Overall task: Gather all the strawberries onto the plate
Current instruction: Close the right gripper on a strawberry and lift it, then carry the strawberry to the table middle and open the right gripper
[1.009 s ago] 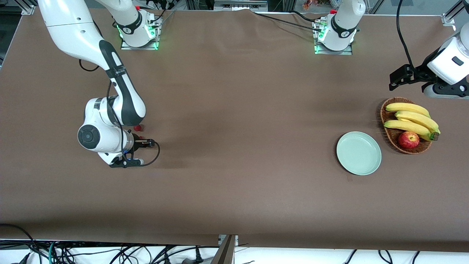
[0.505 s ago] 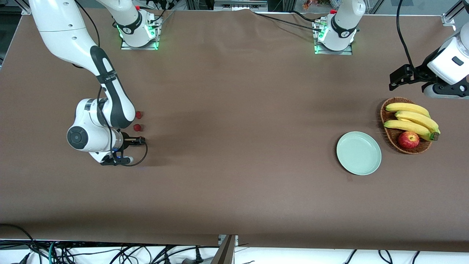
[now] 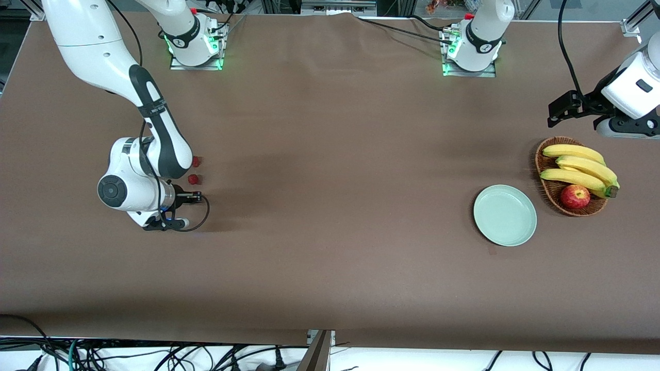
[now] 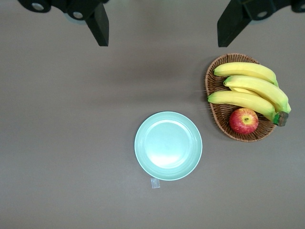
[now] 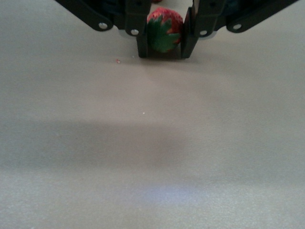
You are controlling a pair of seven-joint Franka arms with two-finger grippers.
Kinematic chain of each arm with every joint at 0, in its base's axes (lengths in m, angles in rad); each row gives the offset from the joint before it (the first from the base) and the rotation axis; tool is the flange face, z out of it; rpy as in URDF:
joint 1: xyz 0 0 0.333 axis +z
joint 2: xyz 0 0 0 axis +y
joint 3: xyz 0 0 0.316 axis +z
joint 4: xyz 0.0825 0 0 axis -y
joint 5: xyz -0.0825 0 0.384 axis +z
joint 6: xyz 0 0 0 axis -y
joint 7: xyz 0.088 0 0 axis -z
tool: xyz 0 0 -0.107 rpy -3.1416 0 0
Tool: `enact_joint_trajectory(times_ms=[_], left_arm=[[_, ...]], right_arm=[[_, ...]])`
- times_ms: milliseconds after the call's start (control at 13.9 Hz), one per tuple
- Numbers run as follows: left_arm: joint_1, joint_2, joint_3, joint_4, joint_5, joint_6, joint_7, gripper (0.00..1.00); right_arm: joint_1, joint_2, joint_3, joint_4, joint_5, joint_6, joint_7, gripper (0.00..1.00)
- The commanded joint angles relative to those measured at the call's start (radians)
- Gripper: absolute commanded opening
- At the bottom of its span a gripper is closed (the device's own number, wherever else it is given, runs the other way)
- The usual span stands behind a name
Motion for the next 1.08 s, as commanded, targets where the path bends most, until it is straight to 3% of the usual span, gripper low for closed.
enact_joint_trajectory(times_ms=[0,288,721,865,1009], left_arm=[[0.001,-0.005,-0.003,0.008,0.016,-0.014,-0.005,1.00],[0.001,-0.005,-0.003,0.008,0.016,-0.014,-0.005,1.00],[0.001,-0.005,-0.003,0.008,0.016,-0.014,-0.008,1.00],[0.000,-0.005,-0.003,0.008,0.017,-0.014,-0.010,1.00],[0.000,-0.005,-0.003,0.008,0.016,-0.014,-0.010,1.00]], right_arm=[[0.003,-0.022,0.017,0.000,0.022,-0.010,-0.004,0.12],[0.049,-0.001,0.043,0.155,0.110,-0.102,0.119,0.12],[0.236,0.133,0.083,0.400,0.190,-0.081,0.517,0.13],[0.324,0.200,0.084,0.497,0.212,-0.017,0.678,0.13],[0.424,0.265,0.084,0.552,0.227,0.137,0.830,0.14]])
